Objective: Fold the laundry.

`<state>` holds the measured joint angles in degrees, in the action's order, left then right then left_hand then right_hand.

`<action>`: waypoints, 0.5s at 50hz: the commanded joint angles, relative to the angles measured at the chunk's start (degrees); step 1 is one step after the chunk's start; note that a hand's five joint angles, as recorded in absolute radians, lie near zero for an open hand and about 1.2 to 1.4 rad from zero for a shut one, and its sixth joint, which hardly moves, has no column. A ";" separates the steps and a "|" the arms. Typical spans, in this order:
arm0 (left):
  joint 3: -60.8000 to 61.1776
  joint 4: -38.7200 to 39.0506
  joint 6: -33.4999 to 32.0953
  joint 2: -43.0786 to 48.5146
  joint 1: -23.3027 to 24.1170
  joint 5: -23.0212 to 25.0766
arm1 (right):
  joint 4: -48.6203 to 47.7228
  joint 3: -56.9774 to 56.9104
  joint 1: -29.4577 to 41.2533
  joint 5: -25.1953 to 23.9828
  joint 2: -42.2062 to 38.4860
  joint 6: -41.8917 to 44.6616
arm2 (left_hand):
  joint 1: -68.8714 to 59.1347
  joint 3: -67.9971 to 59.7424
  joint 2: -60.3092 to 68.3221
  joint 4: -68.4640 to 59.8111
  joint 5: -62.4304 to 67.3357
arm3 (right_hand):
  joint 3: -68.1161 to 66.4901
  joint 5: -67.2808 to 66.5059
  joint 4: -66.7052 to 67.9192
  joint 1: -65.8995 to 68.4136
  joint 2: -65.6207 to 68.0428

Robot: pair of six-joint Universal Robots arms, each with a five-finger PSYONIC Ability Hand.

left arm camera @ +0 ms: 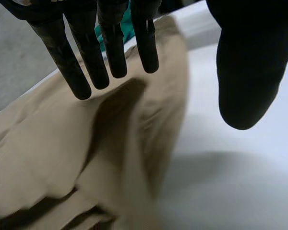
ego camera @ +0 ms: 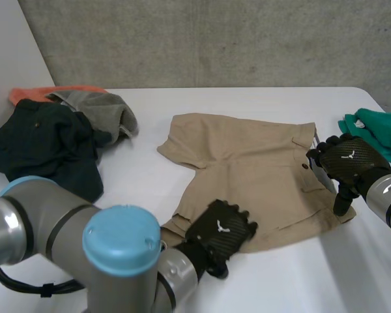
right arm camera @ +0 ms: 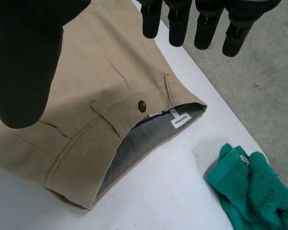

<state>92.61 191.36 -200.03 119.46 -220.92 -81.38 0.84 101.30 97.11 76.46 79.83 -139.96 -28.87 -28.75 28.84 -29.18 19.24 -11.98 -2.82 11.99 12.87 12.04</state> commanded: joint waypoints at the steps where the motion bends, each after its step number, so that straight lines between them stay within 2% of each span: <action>1: -4.27 0.15 -4.04 2.44 -6.88 -10.97 | -0.14 0.91 -0.35 -2.36 0.07 -0.05 | -1.87 -1.98 1.90 -1.56 1.50 | 1.98 2.82 -1.99 -2.87 -2.04; 6: -6.83 -1.08 -9.84 3.94 -11.81 -18.36 | -0.05 1.53 0.09 -4.30 0.15 0.30 | -1.87 -1.98 1.90 -1.56 1.50 | 1.98 2.82 -1.99 -2.87 -2.04; 10: -6.66 -2.92 -12.92 2.54 -14.62 -22.33 | -0.14 2.14 0.53 -5.36 0.24 0.65 | 1.83 1.72 -1.80 2.14 -2.20 | 1.98 2.82 -1.99 -2.87 -2.04; 12: -6.13 -3.02 -12.75 1.57 -15.50 -21.98 | -0.14 2.23 0.53 -5.53 0.24 0.83 | 2.17 2.06 -2.14 2.48 -2.54 | 1.98 2.82 -1.99 -2.87 -2.04; 19: -2.53 -2.49 -10.03 -4.49 -15.68 -15.92 | -0.05 2.32 0.36 -5.89 0.24 1.79 | 8.22 8.10 -8.19 8.53 -8.59 | 1.98 2.82 -1.99 -2.87 -2.04; 25: 1.95 -2.66 -7.57 -11.42 -14.54 -14.60 | 1.96 2.15 -0.08 -6.85 1.29 3.98 | 10.24 10.13 -10.21 10.56 -10.61 | 1.98 2.82 -1.99 -2.87 -2.04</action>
<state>90.40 188.73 -210.17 114.46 -236.74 -98.08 0.99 103.66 97.51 70.30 80.11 -137.97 -19.94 -19.37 19.37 -19.06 8.56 -11.98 -2.82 11.99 12.87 12.04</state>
